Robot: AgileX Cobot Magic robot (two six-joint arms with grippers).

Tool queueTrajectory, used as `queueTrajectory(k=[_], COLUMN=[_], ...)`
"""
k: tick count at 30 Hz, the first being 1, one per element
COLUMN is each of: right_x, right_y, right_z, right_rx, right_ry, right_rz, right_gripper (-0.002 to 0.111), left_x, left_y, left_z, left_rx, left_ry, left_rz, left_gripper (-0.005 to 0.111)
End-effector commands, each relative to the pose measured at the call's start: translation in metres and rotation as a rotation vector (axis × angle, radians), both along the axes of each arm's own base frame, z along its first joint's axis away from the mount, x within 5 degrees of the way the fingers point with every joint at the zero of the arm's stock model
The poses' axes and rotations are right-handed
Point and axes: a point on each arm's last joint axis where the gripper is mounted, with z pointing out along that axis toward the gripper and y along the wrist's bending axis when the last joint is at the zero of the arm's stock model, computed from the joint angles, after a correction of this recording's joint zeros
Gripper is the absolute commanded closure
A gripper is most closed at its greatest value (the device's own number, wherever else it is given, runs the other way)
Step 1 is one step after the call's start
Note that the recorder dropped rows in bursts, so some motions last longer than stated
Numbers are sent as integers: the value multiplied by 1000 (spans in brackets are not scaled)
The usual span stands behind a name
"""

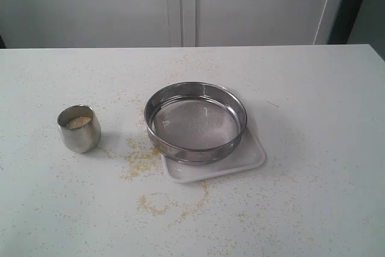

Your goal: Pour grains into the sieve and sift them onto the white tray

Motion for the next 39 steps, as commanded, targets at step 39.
queueTrajectory(k=[39], right_x=[0], right_y=[0], right_z=[0], right_rx=[-8], right_ry=[-17], right_rz=[0], right_gripper=[108], left_x=[5], left_y=[3], left_z=[24], left_rx=[5], left_ry=[-286], left_rz=[30], left_gripper=[107])
